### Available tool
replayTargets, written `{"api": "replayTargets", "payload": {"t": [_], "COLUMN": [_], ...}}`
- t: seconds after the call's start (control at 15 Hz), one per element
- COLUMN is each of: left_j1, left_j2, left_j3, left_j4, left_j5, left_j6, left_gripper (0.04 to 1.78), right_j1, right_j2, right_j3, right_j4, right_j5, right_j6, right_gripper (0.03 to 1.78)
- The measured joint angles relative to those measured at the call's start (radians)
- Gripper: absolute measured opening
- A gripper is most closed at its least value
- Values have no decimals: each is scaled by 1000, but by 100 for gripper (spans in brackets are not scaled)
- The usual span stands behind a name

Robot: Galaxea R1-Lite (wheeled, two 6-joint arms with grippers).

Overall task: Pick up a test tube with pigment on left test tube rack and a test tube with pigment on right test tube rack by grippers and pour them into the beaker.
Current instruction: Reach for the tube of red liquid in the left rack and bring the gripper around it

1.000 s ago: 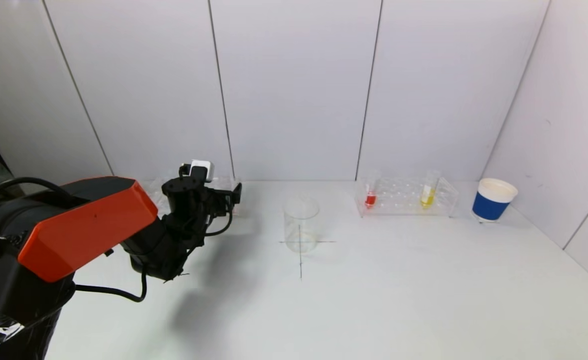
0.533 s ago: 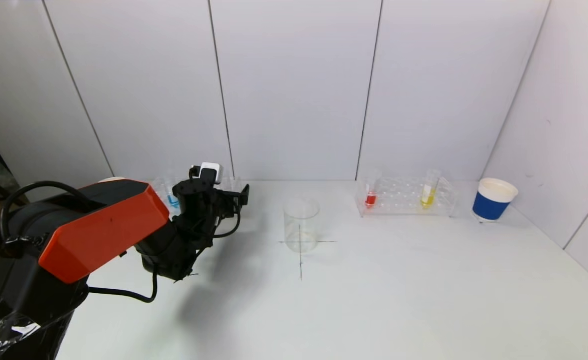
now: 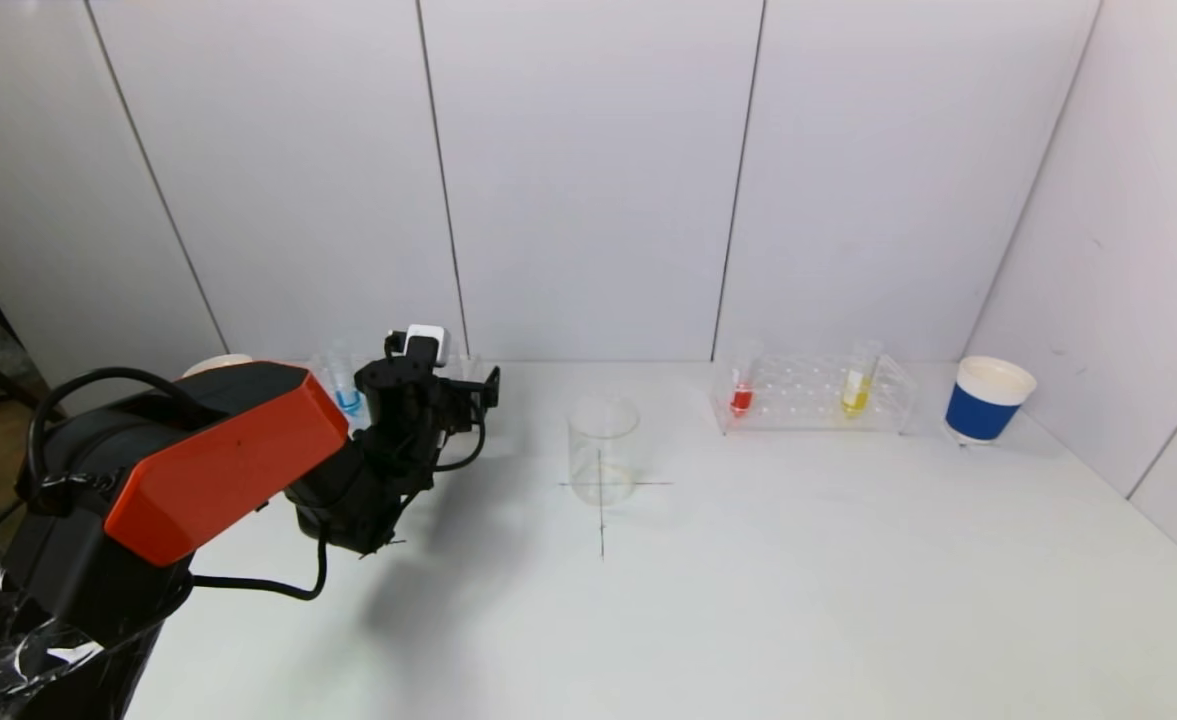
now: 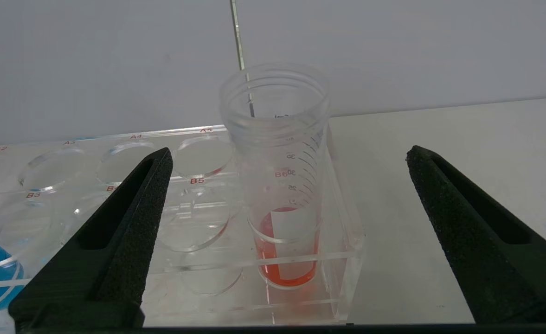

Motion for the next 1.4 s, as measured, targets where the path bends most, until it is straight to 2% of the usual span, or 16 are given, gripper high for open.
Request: {"api": "replayTargets", "payload": {"t": [1.2, 1.4], "left_j1": [6, 6], "left_j2": [21, 21], "left_j3": [-34, -34], "left_j4": [10, 10], "left_j5": [12, 12], "left_j6": [1, 2], "left_gripper": [176, 158], "right_j1": [0, 0], "right_j2": [0, 0], "right_j3": [0, 0], "right_j4": [0, 0], "right_j5": [0, 0], "right_j6": [0, 0], "right_gripper": [177, 177]}}
